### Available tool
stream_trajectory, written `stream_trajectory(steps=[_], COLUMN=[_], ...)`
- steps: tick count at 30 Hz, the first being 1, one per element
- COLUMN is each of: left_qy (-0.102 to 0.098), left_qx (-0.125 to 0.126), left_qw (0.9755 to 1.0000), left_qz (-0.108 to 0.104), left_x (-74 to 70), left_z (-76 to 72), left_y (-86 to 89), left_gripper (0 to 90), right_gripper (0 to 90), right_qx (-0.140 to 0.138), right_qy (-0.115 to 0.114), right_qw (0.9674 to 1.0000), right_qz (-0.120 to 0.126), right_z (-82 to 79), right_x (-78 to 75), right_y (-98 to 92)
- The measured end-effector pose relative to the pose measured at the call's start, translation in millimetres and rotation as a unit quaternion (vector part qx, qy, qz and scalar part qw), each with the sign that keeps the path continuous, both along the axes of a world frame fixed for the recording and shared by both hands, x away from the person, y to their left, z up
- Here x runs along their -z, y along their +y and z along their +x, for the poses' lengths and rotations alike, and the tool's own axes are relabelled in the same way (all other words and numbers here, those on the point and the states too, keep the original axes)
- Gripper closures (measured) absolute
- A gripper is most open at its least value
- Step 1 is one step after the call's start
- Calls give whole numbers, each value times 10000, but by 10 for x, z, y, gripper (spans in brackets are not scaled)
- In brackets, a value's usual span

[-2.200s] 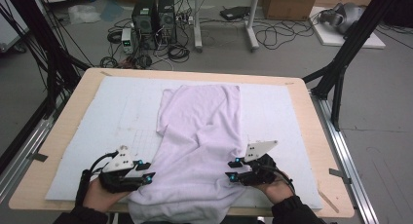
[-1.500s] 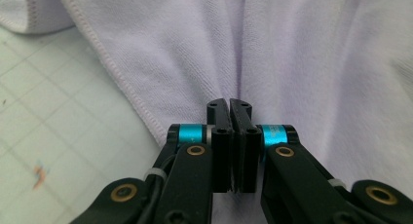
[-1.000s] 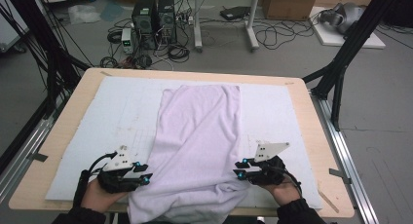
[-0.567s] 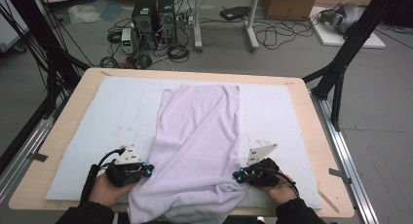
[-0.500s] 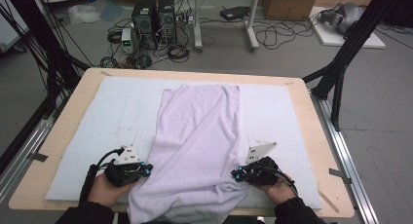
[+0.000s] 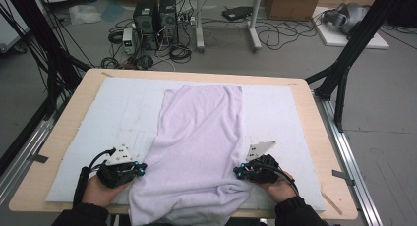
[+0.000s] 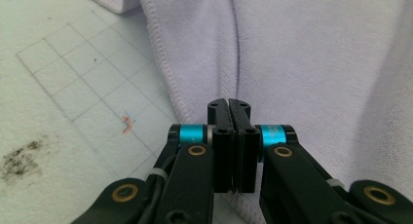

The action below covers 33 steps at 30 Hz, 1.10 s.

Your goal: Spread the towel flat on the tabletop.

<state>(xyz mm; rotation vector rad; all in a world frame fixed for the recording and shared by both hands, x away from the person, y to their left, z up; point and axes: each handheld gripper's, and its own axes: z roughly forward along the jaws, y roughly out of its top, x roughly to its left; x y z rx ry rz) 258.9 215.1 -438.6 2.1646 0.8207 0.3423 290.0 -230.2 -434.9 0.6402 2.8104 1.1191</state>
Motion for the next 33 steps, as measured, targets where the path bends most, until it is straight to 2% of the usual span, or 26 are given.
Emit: stream_trajectory(steps=[1,4,6,8,11,13,15,17,18,20,23,24,25,26,27,28,30,33], left_qy=[-5,-79,-76,-60,-31,-48,-25,-35,-51,-73,55,93,25,57,86,94,93,57], left_qx=[-18,-69,-93,-47,9,17,61,69,94,142,160,140,133,138,155,154,165,154], left_qw=[10000,9999,9999,10000,10000,9999,9997,9997,9996,9996,9998,9999,9999,9999,9998,9998,9998,9998], left_qz=[-15,-37,-75,-52,-79,-147,-221,-241,-246,-245,-84,-29,-51,-51,-50,-62,-80,-72], left_x=[-8,-34,-33,-24,-19,-27,-32,-33,-33,-28,18,45,50,46,44,45,44,29], left_z=[-2,-8,-14,-12,-16,-15,-8,-8,-6,4,48,61,62,70,78,79,74,65], left_y=[9,29,20,8,0,1,-1,-20,-30,-59,-109,-129,-131,-132,-131,-134,-134,-124], left_gripper=[880,880,880,879,869,831,744,705,690,657,654,659,675,746,789,820,844,854], right_gripper=[881,882,882,882,880,865,820,770,765,696,630,626,634,672,732,786,887,895], right_qx=[4,-74,-207,-315,-441,-397,-285,-149,-80,19,30,66,89,92,62,-3,-171,-199], right_qy=[14,-137,-195,-236,-95,7,-83,-244,-303,-356,-136,-178,-149,-137,-120,-6,70,-46], right_qw=[10000,9995,9990,9990,9989,9992,9992,9985,9983,9982,9983,9989,9992,9993,9996,9998,9998,9997], right_qz=[51,257,337,235,-151,27,253,462,483,488,564,439,354,326,267,217,64,160], right_z=[8,25,42,72,121,140,110,77,65,57,40,35,29,34,48,66,92,120], right_x=[-19,-145,-206,-188,-39,-33,-103,-186,-215,-228,-154,-117,-83,-50,-22,5,50,-30], right_y=[21,133,247,384,524,485,407,289,224,95,-17,-13,4,30,62,107,211,279])
